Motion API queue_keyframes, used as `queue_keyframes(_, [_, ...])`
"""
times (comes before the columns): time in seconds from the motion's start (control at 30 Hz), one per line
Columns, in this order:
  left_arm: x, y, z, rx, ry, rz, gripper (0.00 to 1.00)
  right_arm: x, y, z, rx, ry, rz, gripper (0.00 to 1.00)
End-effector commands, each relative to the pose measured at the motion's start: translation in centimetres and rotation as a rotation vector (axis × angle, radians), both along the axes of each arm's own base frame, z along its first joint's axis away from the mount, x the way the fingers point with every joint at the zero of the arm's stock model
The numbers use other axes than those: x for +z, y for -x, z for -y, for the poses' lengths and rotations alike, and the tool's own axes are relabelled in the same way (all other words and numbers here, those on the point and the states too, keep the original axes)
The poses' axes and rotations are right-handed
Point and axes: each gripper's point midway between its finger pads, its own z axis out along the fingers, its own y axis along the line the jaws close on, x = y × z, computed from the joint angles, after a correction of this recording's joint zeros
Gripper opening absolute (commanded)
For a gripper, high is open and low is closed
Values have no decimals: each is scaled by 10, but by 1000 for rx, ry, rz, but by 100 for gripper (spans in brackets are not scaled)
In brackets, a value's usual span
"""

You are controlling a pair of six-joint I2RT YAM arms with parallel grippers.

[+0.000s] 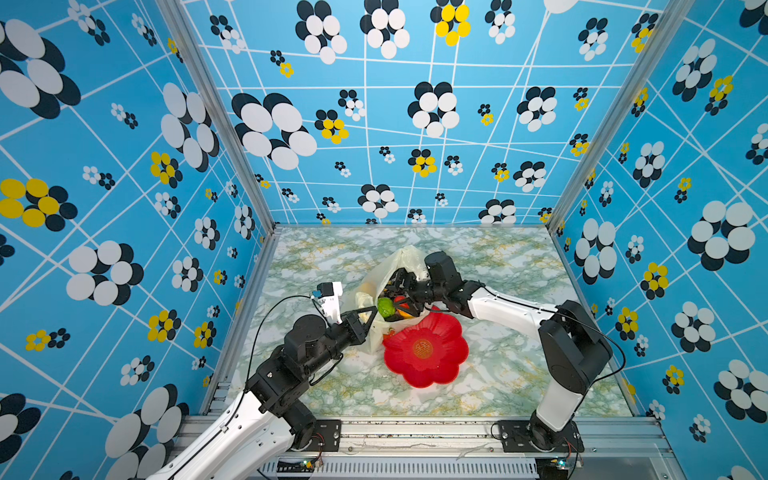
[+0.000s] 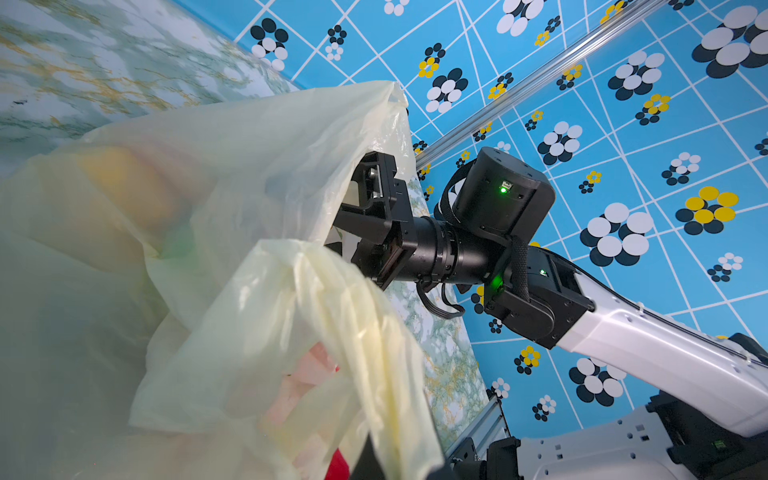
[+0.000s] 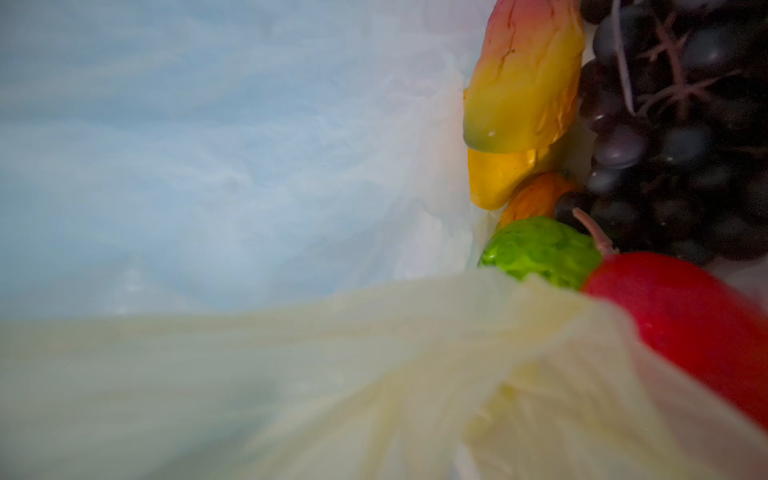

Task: Place the fruits into the plastic bag
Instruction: 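Lower the long mango into the bag and open the right gripper, then withdraw the right gripper up out of the bag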

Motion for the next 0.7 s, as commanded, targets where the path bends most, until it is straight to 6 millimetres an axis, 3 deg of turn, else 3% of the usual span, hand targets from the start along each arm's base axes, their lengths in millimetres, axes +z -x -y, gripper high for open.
queue_keyframes(0.0, [4, 1, 3, -11, 15, 17, 0, 15, 3, 0, 10, -15, 44, 99])
queue_keyframes(0.67, [2, -2, -1, 18, 8, 12, 0, 33, 21, 29, 47, 116, 163, 99])
